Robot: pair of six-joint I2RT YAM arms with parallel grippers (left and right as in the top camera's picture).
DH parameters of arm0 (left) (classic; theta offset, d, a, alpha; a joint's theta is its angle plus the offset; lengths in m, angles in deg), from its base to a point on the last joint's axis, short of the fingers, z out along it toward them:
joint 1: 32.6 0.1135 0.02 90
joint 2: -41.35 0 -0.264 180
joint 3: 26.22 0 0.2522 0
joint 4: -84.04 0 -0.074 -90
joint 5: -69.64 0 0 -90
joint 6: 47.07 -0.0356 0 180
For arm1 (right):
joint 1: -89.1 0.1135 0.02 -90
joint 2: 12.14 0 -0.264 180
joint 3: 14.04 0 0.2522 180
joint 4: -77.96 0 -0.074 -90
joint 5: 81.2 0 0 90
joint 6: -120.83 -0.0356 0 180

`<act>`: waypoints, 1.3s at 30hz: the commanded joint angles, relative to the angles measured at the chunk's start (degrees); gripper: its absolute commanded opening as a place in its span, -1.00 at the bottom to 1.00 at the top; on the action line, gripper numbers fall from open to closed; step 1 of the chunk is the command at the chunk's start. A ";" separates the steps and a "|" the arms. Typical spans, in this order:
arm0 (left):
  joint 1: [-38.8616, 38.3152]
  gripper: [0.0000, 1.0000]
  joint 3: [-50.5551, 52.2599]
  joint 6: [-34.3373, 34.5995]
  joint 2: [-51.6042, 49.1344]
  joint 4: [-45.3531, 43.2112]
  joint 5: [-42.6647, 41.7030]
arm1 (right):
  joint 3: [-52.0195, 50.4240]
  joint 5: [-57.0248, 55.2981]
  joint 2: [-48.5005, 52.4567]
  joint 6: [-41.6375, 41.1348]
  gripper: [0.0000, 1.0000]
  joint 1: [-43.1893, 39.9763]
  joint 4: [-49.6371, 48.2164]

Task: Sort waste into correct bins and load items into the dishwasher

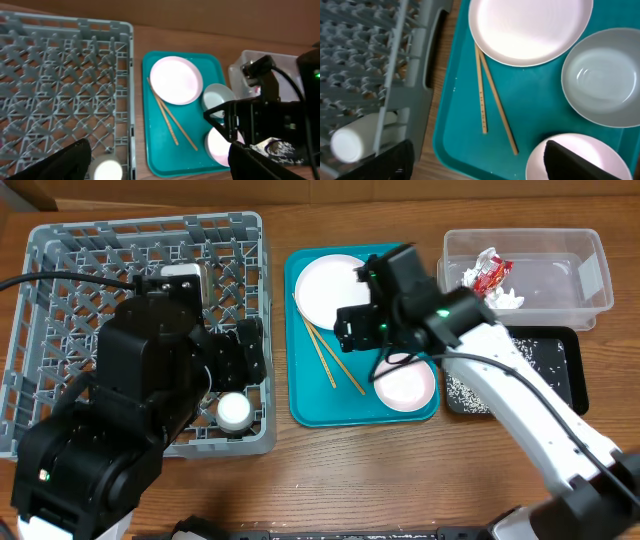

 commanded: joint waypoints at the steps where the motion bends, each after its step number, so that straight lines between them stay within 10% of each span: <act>1: 0.39 0.79 -0.98 1.27 -1.11 0.22 4.15 | 1.14 -3.19 2.05 -0.72 0.62 0.55 -0.63; 16: 2.84 0.92 -0.96 5.60 -2.51 0.31 4.96 | 1.14 -5.75 5.81 -1.09 0.36 0.55 -1.75; 39: 2.84 1.00 -0.85 12.48 -14.16 2.86 0.85 | 1.14 -10.14 5.79 -23.37 0.36 -0.31 -0.28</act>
